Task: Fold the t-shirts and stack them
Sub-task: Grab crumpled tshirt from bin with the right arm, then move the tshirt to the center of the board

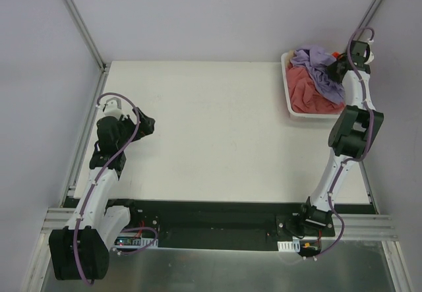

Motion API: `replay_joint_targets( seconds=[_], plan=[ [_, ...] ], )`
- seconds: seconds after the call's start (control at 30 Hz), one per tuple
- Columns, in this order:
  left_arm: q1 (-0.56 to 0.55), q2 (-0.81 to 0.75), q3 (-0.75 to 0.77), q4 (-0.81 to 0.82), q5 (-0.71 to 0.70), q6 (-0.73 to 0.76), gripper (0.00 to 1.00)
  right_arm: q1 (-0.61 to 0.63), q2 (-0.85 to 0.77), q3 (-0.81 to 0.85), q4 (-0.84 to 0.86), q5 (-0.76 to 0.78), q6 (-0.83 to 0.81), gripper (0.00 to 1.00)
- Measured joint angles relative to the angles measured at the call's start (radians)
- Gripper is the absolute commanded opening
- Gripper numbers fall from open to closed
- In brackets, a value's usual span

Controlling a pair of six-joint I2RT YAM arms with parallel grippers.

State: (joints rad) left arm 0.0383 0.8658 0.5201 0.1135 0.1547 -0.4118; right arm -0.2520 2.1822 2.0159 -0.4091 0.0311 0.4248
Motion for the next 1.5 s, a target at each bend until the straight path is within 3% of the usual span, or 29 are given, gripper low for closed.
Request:
replay_joint_targets(
  seconds=[0.23, 0.53, 0.73, 0.9, 1.17, 1.37, 1.43, 1.5],
  plan=[
    [0.0, -0.011, 0.0, 0.0, 0.047, 0.0, 0.99, 0.007, -0.083, 0.042, -0.039, -0.029, -0.107, 0.01],
    [0.0, -0.067, 0.0, 0.001, 0.124, -0.002, 0.99, 0.078, -0.457, 0.074, -0.076, -0.123, -0.234, 0.01],
    [0.0, -0.112, 0.0, 0.002, 0.159, -0.022, 0.99, 0.344, -0.673, 0.098, -0.126, -0.145, -0.335, 0.01],
    [0.0, -0.151, 0.0, 0.004, 0.177, -0.041, 0.99, 0.58, -0.809, 0.009, -0.081, -0.18, -0.311, 0.01],
    [0.0, -0.223, -0.011, 0.005, 0.175, -0.047, 0.99, 0.869, -0.754, 0.014, 0.006, -0.108, -0.229, 0.01],
    [0.0, -0.24, -0.02, 0.006, 0.149, -0.048, 0.99, 0.909, -0.708, -0.094, 0.052, -0.002, -0.137, 0.01],
    [0.0, -0.24, -0.024, 0.006, 0.143, -0.048, 0.99, 0.904, -0.733, -0.203, 0.076, 0.045, -0.121, 0.06],
    [0.0, -0.237, -0.026, 0.004, 0.128, -0.048, 0.99, 0.89, -0.79, -0.377, 0.1, 0.085, -0.11, 0.27]
  ],
)
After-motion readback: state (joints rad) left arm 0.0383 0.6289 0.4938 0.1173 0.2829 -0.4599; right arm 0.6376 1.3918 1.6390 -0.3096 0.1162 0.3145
